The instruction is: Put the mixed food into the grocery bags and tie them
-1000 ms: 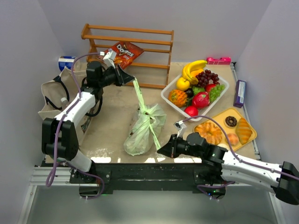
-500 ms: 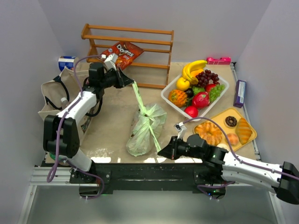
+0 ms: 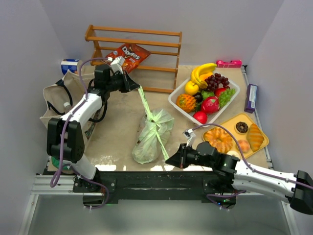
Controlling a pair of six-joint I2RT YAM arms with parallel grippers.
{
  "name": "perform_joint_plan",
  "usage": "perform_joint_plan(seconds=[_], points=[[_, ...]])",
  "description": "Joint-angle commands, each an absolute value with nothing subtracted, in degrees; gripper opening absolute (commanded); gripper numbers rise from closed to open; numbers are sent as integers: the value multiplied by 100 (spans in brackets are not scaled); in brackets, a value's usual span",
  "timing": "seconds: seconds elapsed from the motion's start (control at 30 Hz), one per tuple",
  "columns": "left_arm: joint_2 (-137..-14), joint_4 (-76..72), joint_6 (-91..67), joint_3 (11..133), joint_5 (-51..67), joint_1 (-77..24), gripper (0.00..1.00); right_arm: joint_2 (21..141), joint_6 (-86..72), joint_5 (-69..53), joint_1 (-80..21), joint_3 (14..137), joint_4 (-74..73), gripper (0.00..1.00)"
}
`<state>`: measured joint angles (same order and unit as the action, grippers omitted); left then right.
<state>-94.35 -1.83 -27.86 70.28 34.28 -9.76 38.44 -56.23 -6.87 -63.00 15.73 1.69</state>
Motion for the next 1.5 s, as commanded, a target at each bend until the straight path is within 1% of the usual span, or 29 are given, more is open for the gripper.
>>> perform_joint_plan(seconds=[0.0,0.2,0.33,0.57,0.6,0.63,0.67,0.7,0.73,0.77,0.8,0.83,0.87,0.9,0.93,1.0,1.03,1.1,1.13,1.17,1.27,1.3,1.4,1.43,1.47], points=[[-9439,-1477,-2417,7717,2039,-598,0,3771,-5730,-1775,-6644,1389,-879,0],[-9501,-1450,-2399,7770,2030,-598,0,3691,-5748,-1749,-6662,1380,-949,0],[-9431,-1485,-2452,7699,2109,-606,0,3761,-5739,-1723,-6662,1397,-748,0],[-9167,-1442,-2347,7313,2267,-870,0,4464,-5581,-1547,-6662,1591,-18,0],[-9115,-1389,-2321,7295,2276,-905,2,4561,-5538,-1521,-6671,1617,148,0],[-9097,-1328,-2207,7286,2276,-975,10,4788,-5511,-1521,-6662,1704,306,0],[-9071,-1127,-2136,7295,2268,-1002,19,4877,-5450,-1512,-6662,1766,316,0],[-8966,-1012,-2075,7304,2215,-1019,40,4991,-5293,-1460,-6662,1845,308,0],[-8904,-906,-1944,7304,2189,-1063,48,5062,-5221,-1424,-6662,2011,247,6],[-8842,-688,-1890,7286,2154,-1063,54,5167,-5134,-1389,-6662,2082,211,10],[-8668,-572,-1829,7277,2058,-1063,68,5194,-4967,-1284,-6662,2161,167,16],[-8579,-441,-1689,7269,2004,-1063,74,5212,-4888,-1231,-6662,2327,45,29],[-8474,-144,-1609,7242,1926,-1063,81,5229,-4713,-1187,-6662,2416,18,36],[-8255,-10,-1547,7225,1777,-1072,84,5238,-4624,-1126,-6662,2600,-139,44],[-8131,235,-1442,7138,1697,-1081,86,5230,-4527,-977,-6662,2697,-384,59],[-7781,719,-1345,7041,1391,-1168,89,5177,-4307,-862,-6671,2987,-649,71],[-7665,895,-1249,6944,1249,-1360,89,5142,-4246,-565,-6671,3084,-851,86],[-7392,1387,-1134,6830,828,-1651,90,5071,-4000,-265,-6653,3417,-1089,92],[-7313,1676,-1082,6725,722,-1948,90,5054,-3921,-64,-6653,3549,-1386,97],[-7147,1792,-1098,6645,599,-2064,90,5054,-3746,252,-6636,3690,-1528,98],[-6778,2004,-1291,6224,484,-2600,90,5133,-3420,850,-6496,4226,-2020,99],[-6681,2039,-1431,6110,414,-2950,90,5185,-3358,957,-6399,4428,-2187,99],[-6504,2188,-1774,5766,194,-3662,90,5195,-3086,854,-5715,4631,-2198,99],[-6487,2310,-1888,5696,150,-3804,90,5142,-3033,731,-5208,4632,-2145,99],[-6443,2338,-2003,5661,141,-3927,90,5107,-2937,608,-4968,4632,-2075,99]])
